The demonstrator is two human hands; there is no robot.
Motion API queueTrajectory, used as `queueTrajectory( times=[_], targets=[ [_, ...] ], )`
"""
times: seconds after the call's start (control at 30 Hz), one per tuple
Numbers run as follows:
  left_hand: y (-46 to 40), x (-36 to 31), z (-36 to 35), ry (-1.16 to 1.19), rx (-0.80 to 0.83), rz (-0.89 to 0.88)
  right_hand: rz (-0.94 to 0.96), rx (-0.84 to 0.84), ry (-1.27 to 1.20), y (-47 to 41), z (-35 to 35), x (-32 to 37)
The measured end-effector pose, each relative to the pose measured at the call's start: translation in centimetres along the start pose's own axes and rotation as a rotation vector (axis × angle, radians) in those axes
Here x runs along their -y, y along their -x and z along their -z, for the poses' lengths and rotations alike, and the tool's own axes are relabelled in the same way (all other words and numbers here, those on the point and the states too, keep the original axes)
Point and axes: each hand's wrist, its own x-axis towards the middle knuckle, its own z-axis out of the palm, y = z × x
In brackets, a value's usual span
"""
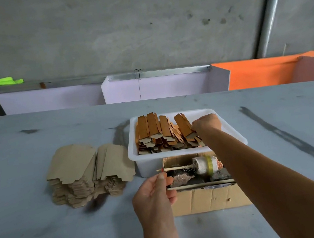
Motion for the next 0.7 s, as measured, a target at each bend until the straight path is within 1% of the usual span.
queueTrajectory(
  times=[0.1,0.17,0.2,0.3,0.33,0.37,0.43,0.5,0.57,0.6,0.63,0.7],
  targets=[
    [-0.4,-0.3,-0.1,0.003,0.0,-0.013,0.029,0.024,0.112,-0.3,-0.9,0.1],
    [-0.6,-0.5,-0.1,-0.01,0.012,-0.031,0.082,0.049,0.257,-0.2,-1.5,0.1],
    [-0.8,-0.6,-0.1,-0.024,0.017,-0.038,0.116,0.06,0.37,-0.1,-1.7,0.0],
    [-1.1,-0.7,-0.2,-0.068,0.023,-0.035,0.267,-0.034,0.717,1.2,-2.4,0.1],
    [-1.2,-0.7,0.0,-0.068,0.022,-0.03,0.347,-0.074,0.764,1.8,-2.7,0.3],
    [-1.3,-0.7,0.2,-0.064,0.014,-0.027,0.438,-0.089,0.753,2.5,-3.0,0.6],
    [-1.7,-0.6,1.0,-0.05,-0.025,-0.024,0.615,-0.015,0.612,5.2,-4.1,1.4],
    [-2.0,-0.6,2.0,-0.005,-0.09,-0.024,0.763,0.113,0.564,8.6,-5.5,2.2],
    [-2.5,-0.8,3.3,0.029,-0.154,-0.038,0.873,0.249,0.607,11.4,-7.4,2.5],
    [-2.7,-0.9,3.9,0.04,-0.179,-0.048,0.898,0.307,0.641,12.4,-8.3,2.5],
    [-2.8,-1.0,4.4,0.055,-0.202,-0.057,0.917,0.346,0.696,13.2,-9.3,2.5],
    [-3.2,-1.3,5.6,0.096,-0.249,-0.067,0.97,0.359,0.852,14.2,-11.4,2.5]
  ],
)
